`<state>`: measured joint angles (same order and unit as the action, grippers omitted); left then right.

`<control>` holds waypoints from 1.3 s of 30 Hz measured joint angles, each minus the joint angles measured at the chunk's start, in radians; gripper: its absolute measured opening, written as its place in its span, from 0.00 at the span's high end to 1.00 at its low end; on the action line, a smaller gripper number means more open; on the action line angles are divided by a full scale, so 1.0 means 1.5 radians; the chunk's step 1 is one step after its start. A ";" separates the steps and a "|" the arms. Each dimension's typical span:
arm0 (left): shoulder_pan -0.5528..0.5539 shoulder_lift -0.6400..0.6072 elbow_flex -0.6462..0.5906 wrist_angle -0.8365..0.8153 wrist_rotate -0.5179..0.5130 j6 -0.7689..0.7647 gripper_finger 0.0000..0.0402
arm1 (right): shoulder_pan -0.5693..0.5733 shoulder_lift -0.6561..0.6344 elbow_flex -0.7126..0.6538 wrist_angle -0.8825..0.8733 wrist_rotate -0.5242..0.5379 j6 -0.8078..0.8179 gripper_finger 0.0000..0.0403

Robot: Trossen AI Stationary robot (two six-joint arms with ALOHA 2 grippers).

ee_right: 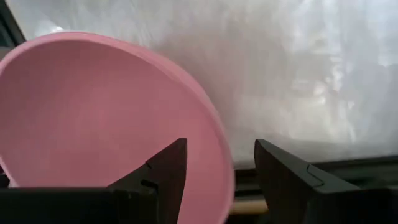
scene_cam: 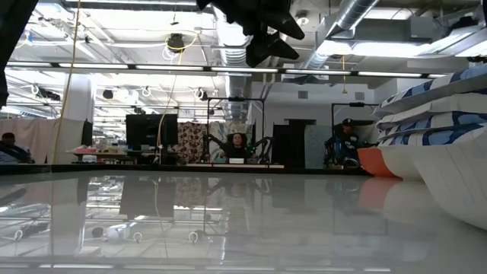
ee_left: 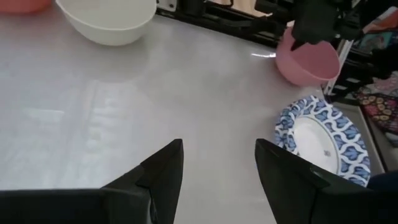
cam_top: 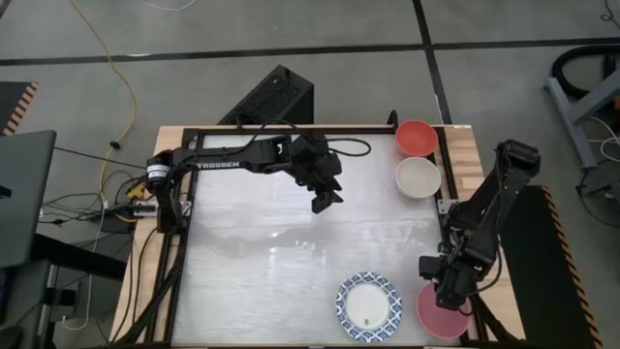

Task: Nest bowls inside each other
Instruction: Stack the pink bowl on top of the white blue patterned bowls

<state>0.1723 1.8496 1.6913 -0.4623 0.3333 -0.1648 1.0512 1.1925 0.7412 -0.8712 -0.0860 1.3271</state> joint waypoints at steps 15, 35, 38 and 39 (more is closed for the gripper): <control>-0.002 0.000 0.000 -0.037 -0.005 -0.014 0.54 | -0.013 0.004 -0.085 0.080 -0.051 0.100 0.89; -0.003 0.000 0.000 -0.037 0.072 -0.082 0.58 | -0.031 0.003 -0.014 0.085 -0.042 0.189 0.98; -0.002 0.000 0.000 -0.031 0.072 -0.088 0.58 | -0.025 0.003 0.005 0.057 -0.062 0.200 0.98; -0.002 0.000 0.000 -0.027 0.072 -0.090 0.58 | -0.021 0.003 0.014 0.048 -0.066 0.202 0.98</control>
<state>0.1688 1.8496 1.6913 -0.5031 0.4408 -0.2997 1.0191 1.1976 0.7616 -0.7991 -0.1852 1.6302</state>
